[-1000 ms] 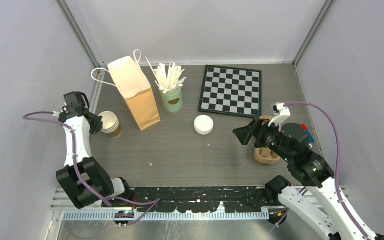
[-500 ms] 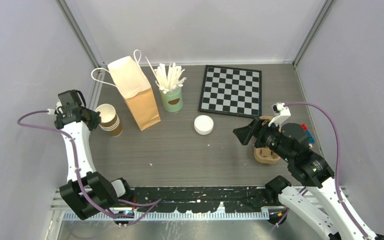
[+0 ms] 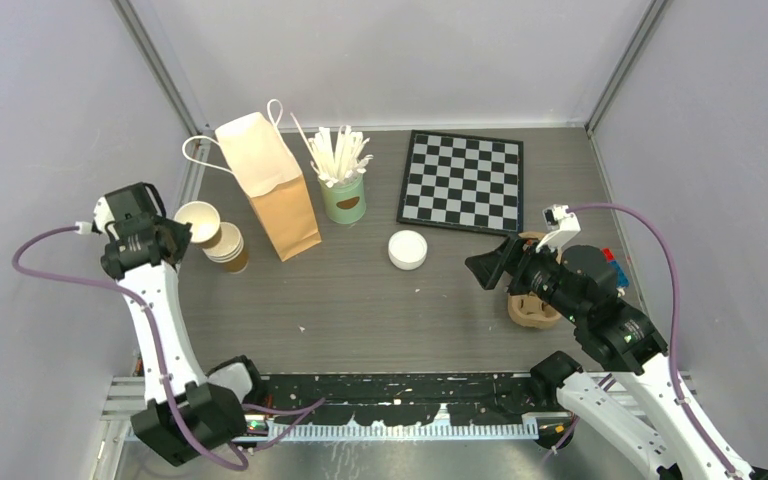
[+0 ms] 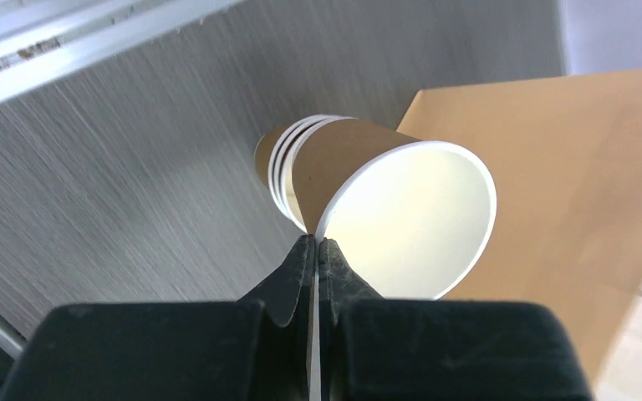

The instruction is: Pack the takeout coffee

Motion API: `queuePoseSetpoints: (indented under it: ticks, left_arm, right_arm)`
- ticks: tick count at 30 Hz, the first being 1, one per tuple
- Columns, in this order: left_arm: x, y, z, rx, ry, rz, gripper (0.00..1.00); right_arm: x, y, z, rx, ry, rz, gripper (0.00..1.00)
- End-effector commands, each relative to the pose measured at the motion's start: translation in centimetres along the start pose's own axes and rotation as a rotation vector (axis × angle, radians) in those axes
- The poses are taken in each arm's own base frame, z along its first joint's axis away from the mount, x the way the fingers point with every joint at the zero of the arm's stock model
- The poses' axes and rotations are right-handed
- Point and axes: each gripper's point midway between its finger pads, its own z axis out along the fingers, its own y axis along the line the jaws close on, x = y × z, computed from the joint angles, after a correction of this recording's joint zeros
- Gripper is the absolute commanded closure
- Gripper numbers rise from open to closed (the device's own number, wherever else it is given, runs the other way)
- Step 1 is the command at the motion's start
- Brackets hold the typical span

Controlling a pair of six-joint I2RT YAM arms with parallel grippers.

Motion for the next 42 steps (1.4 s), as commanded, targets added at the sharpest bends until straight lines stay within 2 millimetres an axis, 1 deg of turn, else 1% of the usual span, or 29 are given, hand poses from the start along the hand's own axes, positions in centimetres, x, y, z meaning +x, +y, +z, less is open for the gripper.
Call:
queuePoseSetpoints:
  ticks: [1, 3, 5, 9, 11, 15, 19, 20, 22, 24, 29, 32, 38, 42]
  left_arm:
    - [-4.4, -1.4, -5.1, 0.083, -0.206, -0.045, 1.00]
    - [-4.9, -1.9, -6.9, 0.131, -0.239, -0.033, 1.00]
    - [-5.0, -2.8, -8.6, 0.191, -0.241, -0.001, 1.00]
    - [-3.9, -3.9, -11.0, 0.284, -0.197, 0.048, 1.00]
    - [-2.7, -5.0, -12.6, 0.381, -0.160, 0.073, 1.00]
    - [-0.9, -7.1, -15.5, 0.562, -0.100, 0.159, 1.00]
    - [1.2, -7.4, -17.4, 0.638, -0.014, 0.255, 1.00]
    - [2.0, -7.6, -18.0, 0.674, 0.014, 0.273, 1.00]
    - [3.7, -7.9, -19.0, 0.750, 0.071, 0.286, 1.00]
    - [5.4, -7.8, -19.7, 0.811, 0.133, 0.282, 1.00]
    - [8.6, -6.5, -19.0, 0.833, 0.219, 0.303, 1.00]
    - [10.5, -5.4, -17.9, 0.808, 0.299, 0.325, 1.00]
    - [13.8, -3.2, -14.7, 0.732, 0.416, 0.348, 1.00]
    - [15.7, -2.5, -12.2, 0.673, 0.504, 0.373, 1.00]
  right_arm:
    - [-0.8, 0.8, 0.0, -0.034, -0.029, 0.012, 0.11]
    - [-0.7, 1.0, -0.1, -0.039, -0.027, 0.016, 0.12]
    - [-0.5, 1.0, -0.1, -0.040, -0.018, 0.017, 0.11]
    - [0.1, 0.5, -0.2, -0.020, 0.009, 0.007, 0.12]
    - [0.4, 0.2, -0.4, -0.008, 0.027, -0.006, 0.12]
    - [0.0, -0.1, -0.9, 0.013, 0.017, -0.019, 0.11]
    - [-0.8, 0.1, -1.3, 0.022, 0.000, -0.025, 0.12]
    - [-0.9, 0.2, -1.3, 0.021, -0.001, -0.026, 0.12]
    - [-1.5, -0.2, -1.3, 0.051, -0.023, -0.028, 0.12]
    - [-1.7, -0.5, -1.4, 0.071, -0.028, -0.031, 0.12]
    - [-1.8, -1.3, -1.7, 0.113, -0.034, -0.033, 0.13]
    - [-2.0, -1.4, -1.7, 0.124, -0.043, -0.033, 0.13]
    - [-1.9, -1.9, -1.2, 0.154, -0.036, -0.029, 0.13]
    - [-1.5, -2.2, -0.6, 0.170, -0.019, -0.014, 0.14]
